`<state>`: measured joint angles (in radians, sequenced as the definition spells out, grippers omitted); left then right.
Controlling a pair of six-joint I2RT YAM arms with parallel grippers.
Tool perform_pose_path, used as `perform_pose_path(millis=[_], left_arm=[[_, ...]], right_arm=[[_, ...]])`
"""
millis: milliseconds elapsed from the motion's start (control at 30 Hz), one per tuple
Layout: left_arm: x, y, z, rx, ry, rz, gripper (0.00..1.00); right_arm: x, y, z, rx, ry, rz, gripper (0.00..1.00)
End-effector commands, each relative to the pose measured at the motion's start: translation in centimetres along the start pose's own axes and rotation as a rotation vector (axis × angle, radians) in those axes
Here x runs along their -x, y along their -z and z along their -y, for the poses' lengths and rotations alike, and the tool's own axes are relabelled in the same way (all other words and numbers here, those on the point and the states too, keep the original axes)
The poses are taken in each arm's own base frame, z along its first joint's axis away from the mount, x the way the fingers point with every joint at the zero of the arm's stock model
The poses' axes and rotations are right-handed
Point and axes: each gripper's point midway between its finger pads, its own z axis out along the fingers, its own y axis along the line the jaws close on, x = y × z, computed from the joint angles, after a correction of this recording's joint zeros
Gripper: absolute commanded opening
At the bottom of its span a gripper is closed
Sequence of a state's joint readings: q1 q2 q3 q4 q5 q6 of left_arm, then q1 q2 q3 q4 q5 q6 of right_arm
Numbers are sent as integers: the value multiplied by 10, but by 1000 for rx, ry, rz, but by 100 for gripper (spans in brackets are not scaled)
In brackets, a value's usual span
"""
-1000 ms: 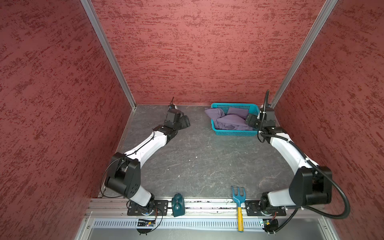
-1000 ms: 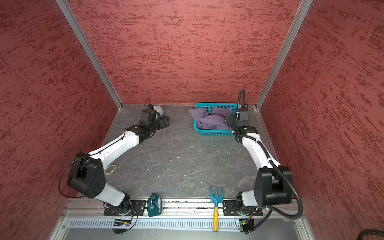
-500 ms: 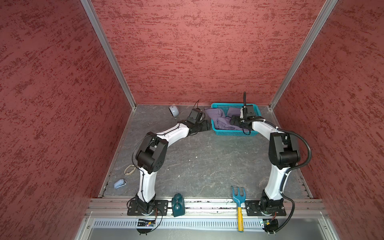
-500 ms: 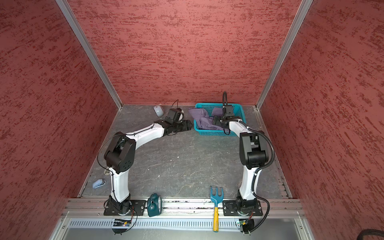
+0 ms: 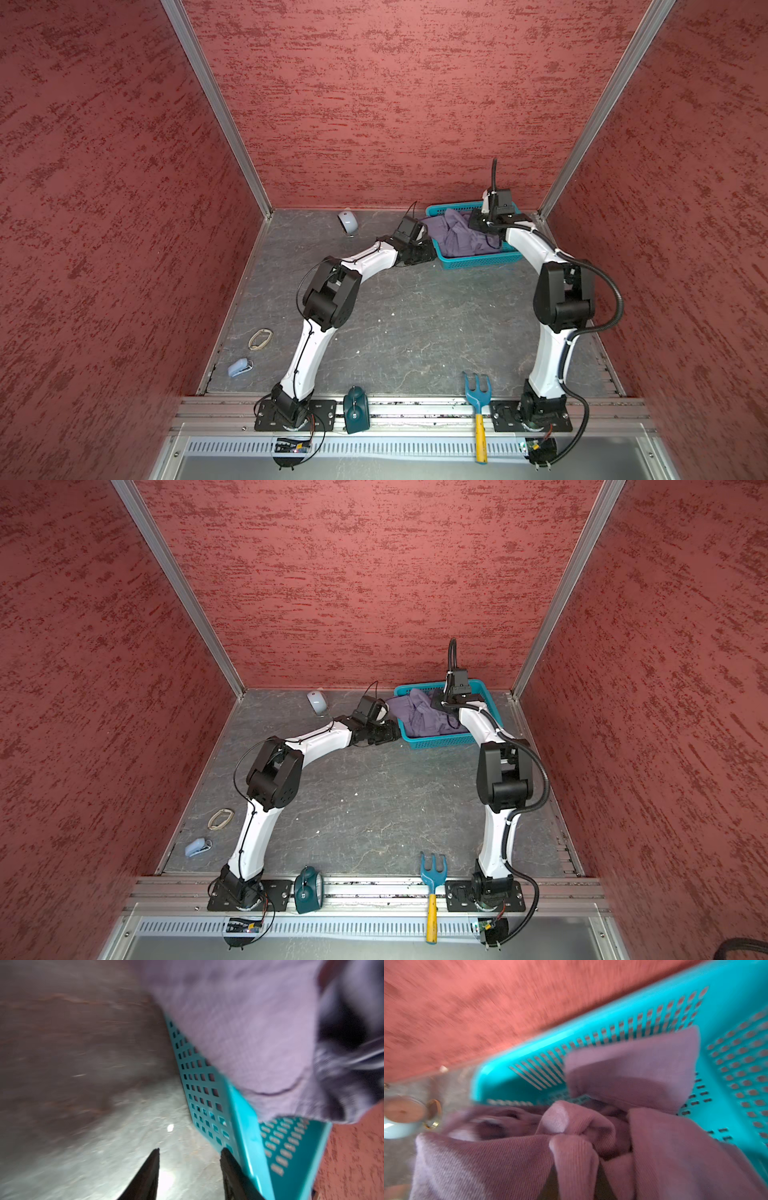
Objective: Fold and stack the trousers
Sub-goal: 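Grasp the trousers with both grippers and lift them out of the basket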
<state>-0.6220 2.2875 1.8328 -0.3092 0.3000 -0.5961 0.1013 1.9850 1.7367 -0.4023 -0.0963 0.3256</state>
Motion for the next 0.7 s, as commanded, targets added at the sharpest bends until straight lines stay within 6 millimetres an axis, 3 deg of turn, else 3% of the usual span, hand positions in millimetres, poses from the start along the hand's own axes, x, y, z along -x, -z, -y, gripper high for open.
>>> perform_pose_path(millis=[0,100,167,233,333,433,500,567,667], left_arm=[[-3,5,49,-102,-64,-3,57],[-2,18,58,-111,-76,8,60],[0,33,58,-98,-80,27,61],[2,55,55,-84,-84,59,64],[6,94,44,-52,-77,121,70],[10,136,26,-13,-41,184,76],[9,161,5,38,4,222,78],[8,189,-12,77,45,273,79],[-3,227,-42,172,95,350,81]], right_arm=[[116,125,-59,108,31,348,0],[150,199,-102,197,65,481,0],[161,247,-136,268,101,558,0],[162,295,-173,347,142,631,0],[151,348,-220,470,191,696,0],[129,377,-258,598,219,687,0],[109,381,-282,670,248,649,0],[86,376,-304,730,283,593,0],[44,353,-332,792,332,483,0]])
